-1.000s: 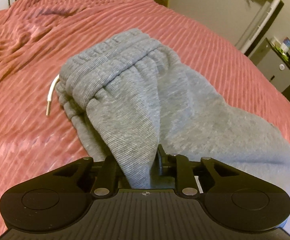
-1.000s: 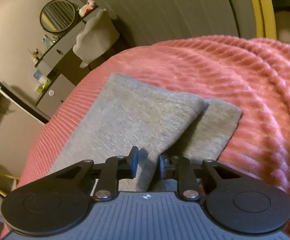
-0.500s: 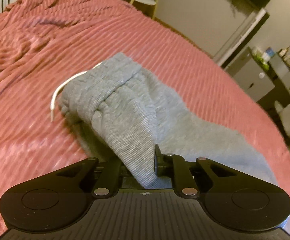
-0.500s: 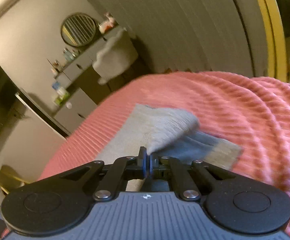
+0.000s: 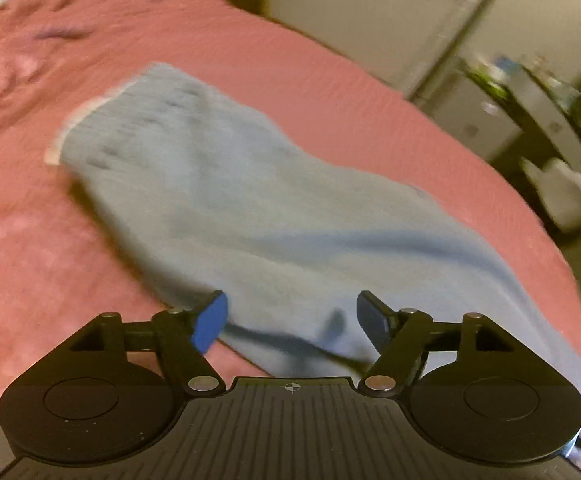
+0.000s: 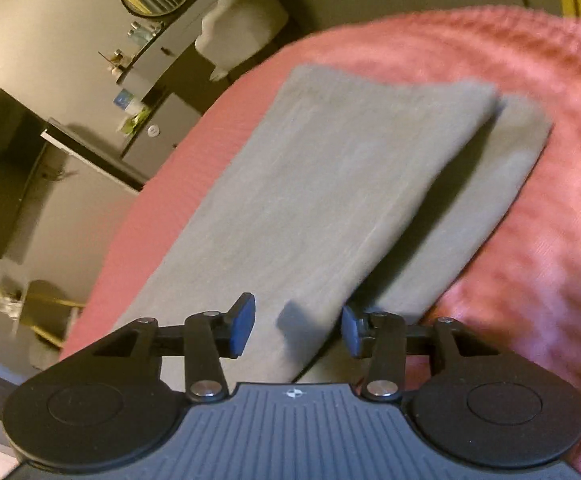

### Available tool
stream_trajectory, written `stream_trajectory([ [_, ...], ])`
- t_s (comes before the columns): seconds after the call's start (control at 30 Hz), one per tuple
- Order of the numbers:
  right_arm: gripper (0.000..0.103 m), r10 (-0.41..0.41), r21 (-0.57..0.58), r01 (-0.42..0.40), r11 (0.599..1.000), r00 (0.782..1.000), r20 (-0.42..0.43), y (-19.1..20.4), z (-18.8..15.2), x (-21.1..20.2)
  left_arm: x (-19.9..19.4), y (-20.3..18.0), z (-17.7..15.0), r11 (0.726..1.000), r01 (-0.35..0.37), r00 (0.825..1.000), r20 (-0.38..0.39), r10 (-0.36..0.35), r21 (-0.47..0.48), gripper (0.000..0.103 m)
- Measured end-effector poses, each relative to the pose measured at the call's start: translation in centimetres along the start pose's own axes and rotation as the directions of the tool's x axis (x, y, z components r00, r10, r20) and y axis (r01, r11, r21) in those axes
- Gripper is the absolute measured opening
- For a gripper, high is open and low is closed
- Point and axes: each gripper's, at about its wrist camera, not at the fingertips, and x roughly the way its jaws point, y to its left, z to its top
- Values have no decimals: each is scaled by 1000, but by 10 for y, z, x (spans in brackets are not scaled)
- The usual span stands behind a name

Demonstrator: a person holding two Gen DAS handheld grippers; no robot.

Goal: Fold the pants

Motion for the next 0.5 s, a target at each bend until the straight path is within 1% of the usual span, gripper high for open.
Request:
stream_trajectory([
  [0.03, 45, 11, -1, -11, 1000, 1000, -10, 3, -5, 3, 3, -9, -7, 999, 50, 999, -19, -50, 12, 77],
  [0.07, 45, 21, -7, -21, 1000, 1000, -15, 7, -9, 6, 9, -18, -13, 997, 80, 996, -49, -79, 16, 77],
  [0.13, 45, 39, -8, -39, 999, 999, -27, 11, -13, 11, 26, -30, -19, 995, 95, 991, -94, -91, 30, 75],
  [0.17, 45, 52, 1, -52, 999, 998, -31, 13, -16, 13, 34, -34, -21, 995, 92, 990, -110, -89, 27, 70],
  [0.23, 45, 60, 2, -60, 998, 997, -46, 13, -18, 15, 52, -33, -23, 995, 98, 985, -143, -99, -14, 63],
  [0.3, 45, 58, -15, -59, 998, 997, -47, 15, -20, 14, 63, -28, -24, 992, 102, 978, -175, -115, -81, 46],
  [0.33, 44, 60, -14, -60, 998, 997, -46, 14, -20, 14, 67, -26, -23, 989, 107, 975, -183, -125, -104, 42],
  [0.37, 44, 62, -11, -63, 998, 997, -47, 14, -19, 14, 69, -24, -22, 987, 109, 974, -185, -130, -117, 34],
  [0.43, 37, 61, -1, -61, 998, 997, -51, 8, -20, 13, 72, -24, -20, 988, 113, 976, -175, -130, -102, 32],
  [0.47, 30, 61, 3, -61, 998, 996, -59, 9, -20, 16, 75, -26, -19, 992, 98, 978, -176, -111, -81, 28],
  [0.5, 21, 64, 3, -64, 998, 996, -69, 5, -22, 16, 78, -28, -19, 995, 80, 979, -180, -91, -66, 20],
])
